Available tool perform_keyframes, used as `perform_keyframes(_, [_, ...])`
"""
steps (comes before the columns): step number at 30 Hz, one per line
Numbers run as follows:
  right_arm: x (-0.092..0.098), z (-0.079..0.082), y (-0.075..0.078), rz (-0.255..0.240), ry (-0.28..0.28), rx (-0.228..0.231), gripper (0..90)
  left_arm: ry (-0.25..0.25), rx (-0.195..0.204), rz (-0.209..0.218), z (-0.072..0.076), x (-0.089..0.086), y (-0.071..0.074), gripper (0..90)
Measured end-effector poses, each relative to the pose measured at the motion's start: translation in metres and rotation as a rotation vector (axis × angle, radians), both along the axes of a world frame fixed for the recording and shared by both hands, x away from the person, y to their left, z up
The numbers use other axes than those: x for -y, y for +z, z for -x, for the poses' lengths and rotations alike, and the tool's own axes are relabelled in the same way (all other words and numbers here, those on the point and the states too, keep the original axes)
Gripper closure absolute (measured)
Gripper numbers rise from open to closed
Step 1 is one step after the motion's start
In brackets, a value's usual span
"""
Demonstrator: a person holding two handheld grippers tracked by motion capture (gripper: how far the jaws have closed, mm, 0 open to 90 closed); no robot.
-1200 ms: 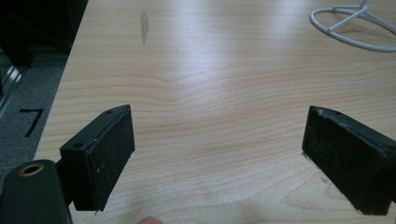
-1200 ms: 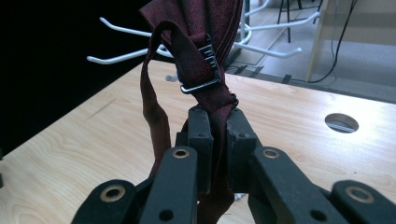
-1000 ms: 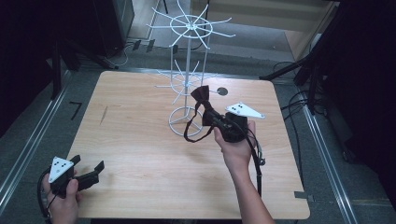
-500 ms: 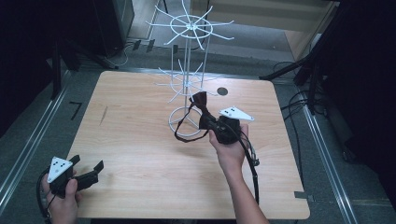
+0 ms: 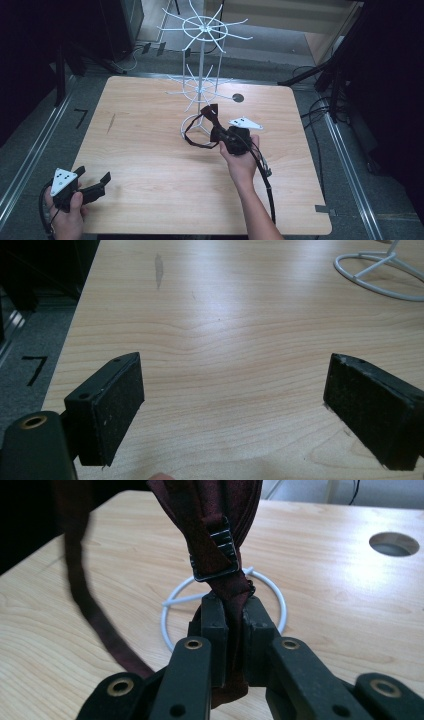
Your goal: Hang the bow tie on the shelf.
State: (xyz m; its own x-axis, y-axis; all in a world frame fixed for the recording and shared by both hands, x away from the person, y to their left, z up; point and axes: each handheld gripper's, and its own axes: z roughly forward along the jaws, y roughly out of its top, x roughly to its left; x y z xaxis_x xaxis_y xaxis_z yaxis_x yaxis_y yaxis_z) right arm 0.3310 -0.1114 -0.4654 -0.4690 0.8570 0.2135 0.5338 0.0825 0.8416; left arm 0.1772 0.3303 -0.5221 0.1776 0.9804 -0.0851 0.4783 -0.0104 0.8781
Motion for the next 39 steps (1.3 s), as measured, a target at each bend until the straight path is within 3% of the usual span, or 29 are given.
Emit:
perform_keyframes(20, [-0.002,-0.027,-0.035,-0.019,-0.038,-0.092,81.7,0.002,0.014,-0.002,0.002,0.0,0.0,9.8])
perform_keyframes(22, [-0.002,-0.026,-0.038,-0.046,-0.03,-0.101,76.4,0.003,0.015,-0.004,0.002,0.0,0.0,9.8])
perform_keyframes(25, [0.001,-0.025,-0.039,-0.077,-0.019,-0.084,58.7,0.003,0.016,-0.008,0.002,0.0,0.0,9.9])
perform_keyframes(26, [0.001,-0.025,-0.039,-0.077,-0.019,-0.084,58.7,0.003,0.016,-0.008,0.002,0.0,0.0,9.9])
perform_keyframes(27, [0.004,-0.023,-0.038,-0.076,-0.025,-0.075,47.8,0.003,0.015,-0.007,0.002,0.0,0.0,9.8])
perform_keyframes(32, [0.019,-0.016,-0.031,-0.104,-0.046,-0.07,39.9,0.0,0.016,-0.009,0.002,0.0,0.0,9.8])
perform_keyframes(39, [0.044,-0.001,-0.028,-0.12,-0.054,-0.048,37.1,0.0,0.016,-0.013,0.002,0.001,0.0,9.8])
